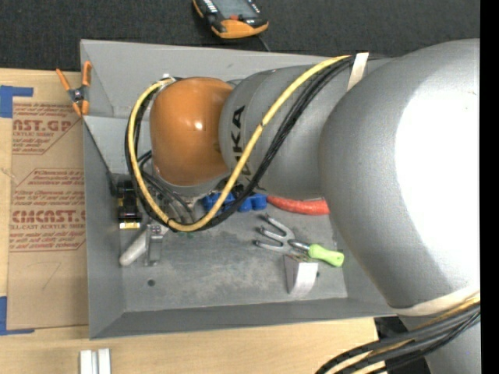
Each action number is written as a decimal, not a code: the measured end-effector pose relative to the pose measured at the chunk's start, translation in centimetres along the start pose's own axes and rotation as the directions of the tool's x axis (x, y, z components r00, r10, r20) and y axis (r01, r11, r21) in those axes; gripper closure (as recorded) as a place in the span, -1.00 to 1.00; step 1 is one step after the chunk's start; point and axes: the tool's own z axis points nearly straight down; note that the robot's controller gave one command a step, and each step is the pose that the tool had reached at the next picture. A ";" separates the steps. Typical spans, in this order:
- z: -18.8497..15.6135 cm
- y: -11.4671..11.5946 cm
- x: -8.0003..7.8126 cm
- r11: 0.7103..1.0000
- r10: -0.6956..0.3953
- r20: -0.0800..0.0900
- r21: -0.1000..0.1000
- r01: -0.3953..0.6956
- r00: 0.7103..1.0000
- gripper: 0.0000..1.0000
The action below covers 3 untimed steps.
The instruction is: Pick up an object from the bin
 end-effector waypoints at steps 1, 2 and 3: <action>7.6 -1.5 0.1 0.897 -0.442 -0.013 -0.004 0.442 0.897 -1.00; 2.8 -3.0 0.4 0.917 -0.400 0.005 -0.002 0.400 0.917 -1.00; 4.3 -3.4 -0.5 0.689 -0.725 -0.005 -0.008 0.725 0.689 -1.00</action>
Offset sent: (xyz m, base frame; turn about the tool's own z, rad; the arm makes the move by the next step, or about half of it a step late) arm -0.0046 -0.0309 -0.0288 -0.4111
